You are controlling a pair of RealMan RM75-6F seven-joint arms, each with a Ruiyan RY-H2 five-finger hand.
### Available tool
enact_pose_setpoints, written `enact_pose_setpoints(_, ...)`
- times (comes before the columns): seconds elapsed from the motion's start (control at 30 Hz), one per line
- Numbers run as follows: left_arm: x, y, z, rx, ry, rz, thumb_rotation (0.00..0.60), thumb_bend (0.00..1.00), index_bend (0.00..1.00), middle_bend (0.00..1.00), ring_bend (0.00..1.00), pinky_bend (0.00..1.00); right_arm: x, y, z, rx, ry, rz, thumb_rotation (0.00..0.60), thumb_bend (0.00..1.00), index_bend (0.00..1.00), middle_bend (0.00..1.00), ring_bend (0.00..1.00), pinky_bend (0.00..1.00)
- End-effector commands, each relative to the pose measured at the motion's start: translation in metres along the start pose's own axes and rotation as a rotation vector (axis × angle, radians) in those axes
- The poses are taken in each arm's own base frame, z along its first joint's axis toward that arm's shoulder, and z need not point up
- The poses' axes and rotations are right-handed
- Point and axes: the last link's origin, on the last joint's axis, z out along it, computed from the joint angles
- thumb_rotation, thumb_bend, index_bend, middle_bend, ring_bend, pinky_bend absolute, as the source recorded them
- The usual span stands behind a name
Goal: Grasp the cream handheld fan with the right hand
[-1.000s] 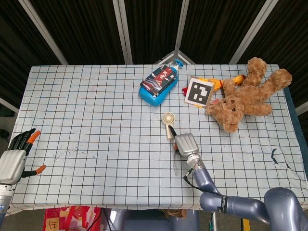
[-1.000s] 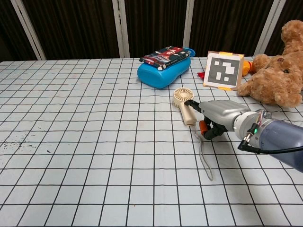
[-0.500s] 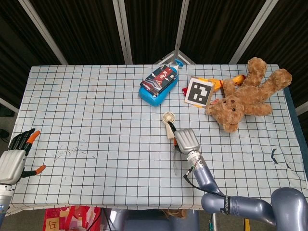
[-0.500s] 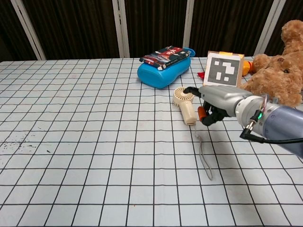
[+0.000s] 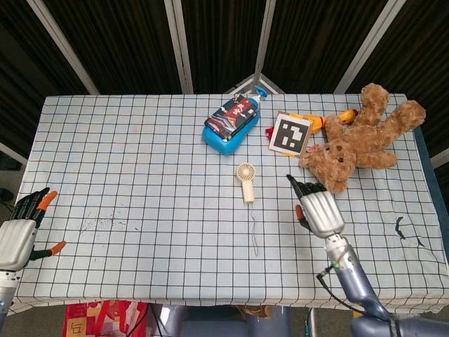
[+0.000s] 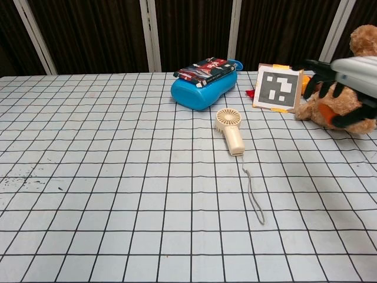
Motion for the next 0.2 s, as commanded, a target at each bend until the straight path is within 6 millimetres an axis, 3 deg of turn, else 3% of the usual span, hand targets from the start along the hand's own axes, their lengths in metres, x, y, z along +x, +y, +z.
enact_pose_setpoints(0.03,-0.001,0.001,-0.001,-0.007,0.006,0.007,0.600,0.09,0.00,0.00,0.00,0.00,-0.002,0.034,-0.054,-0.054,-0.027,-0.040,0.600,0.47,0.00,0.01,0.00,0.02)
enact_pose_setpoints(0.2,-0.003,0.003,-0.003,-0.016,0.016,0.040,0.600,0.09,0.00,0.00,0.00,0.00,0.007,0.063,-0.092,-0.085,0.052,-0.143,0.600,0.45,0.00,0.00,0.00,0.00)
